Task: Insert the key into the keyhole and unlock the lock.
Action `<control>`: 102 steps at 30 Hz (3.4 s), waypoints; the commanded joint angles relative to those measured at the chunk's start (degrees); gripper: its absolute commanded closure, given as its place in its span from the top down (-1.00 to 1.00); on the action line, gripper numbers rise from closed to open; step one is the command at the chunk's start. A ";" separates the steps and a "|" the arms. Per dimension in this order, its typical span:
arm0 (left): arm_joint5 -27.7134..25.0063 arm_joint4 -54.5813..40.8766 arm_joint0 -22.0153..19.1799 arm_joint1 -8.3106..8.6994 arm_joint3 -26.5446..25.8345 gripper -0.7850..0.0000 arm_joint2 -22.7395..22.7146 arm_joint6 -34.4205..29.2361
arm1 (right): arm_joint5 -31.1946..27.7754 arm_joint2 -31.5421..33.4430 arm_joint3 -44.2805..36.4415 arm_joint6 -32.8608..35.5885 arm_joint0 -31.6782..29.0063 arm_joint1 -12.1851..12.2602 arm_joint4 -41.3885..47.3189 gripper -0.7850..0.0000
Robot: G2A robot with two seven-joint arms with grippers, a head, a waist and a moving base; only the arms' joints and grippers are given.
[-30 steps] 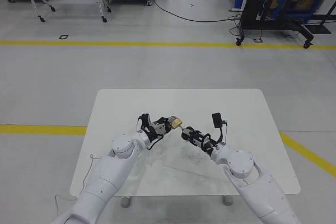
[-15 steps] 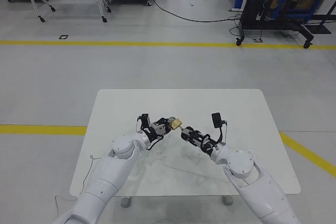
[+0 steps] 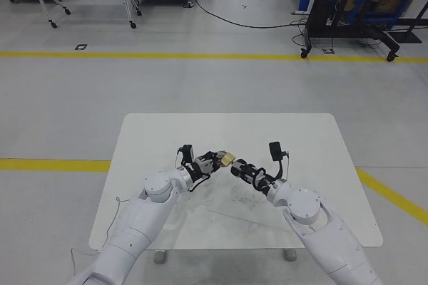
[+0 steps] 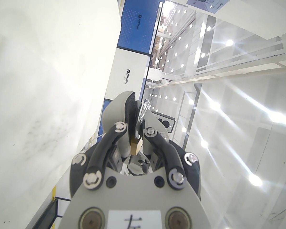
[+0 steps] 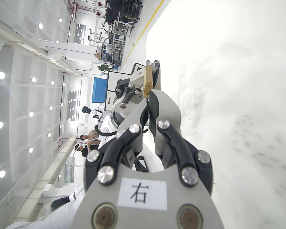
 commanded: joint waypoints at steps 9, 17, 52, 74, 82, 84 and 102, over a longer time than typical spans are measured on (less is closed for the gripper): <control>0.03 -0.33 -0.09 -0.11 0.42 -1.00 -0.43 0.28 | -0.24 0.37 0.28 -1.15 0.20 -0.18 0.49 1.00; 0.41 -2.22 -0.22 -0.54 1.51 -1.00 -0.54 1.83 | -0.24 0.37 0.28 -1.15 0.20 -0.18 0.49 1.00; 10.52 -23.33 -5.76 -3.75 16.17 -1.00 -0.74 -12.83 | -32.61 -3.45 14.65 3.22 7.43 -3.45 17.94 1.00; -1.91 -20.17 -4.48 -3.58 13.00 -1.00 -2.34 -15.96 | -6.56 -0.46 21.44 37.66 9.15 -2.24 46.18 -0.27; -2.61 -17.28 -4.69 -3.45 12.92 -1.00 -1.96 -16.82 | -4.99 -2.82 26.07 37.43 12.53 -2.86 44.76 -0.47; -2.67 -17.25 -4.56 -3.44 12.70 -1.00 -2.04 -17.11 | -4.80 -2.85 26.81 37.09 13.02 -2.96 45.18 -0.53; -2.20 -15.43 -4.10 -3.30 11.72 -1.00 -2.25 -16.91 | -3.61 -1.48 29.04 37.23 14.26 -3.01 46.93 -0.49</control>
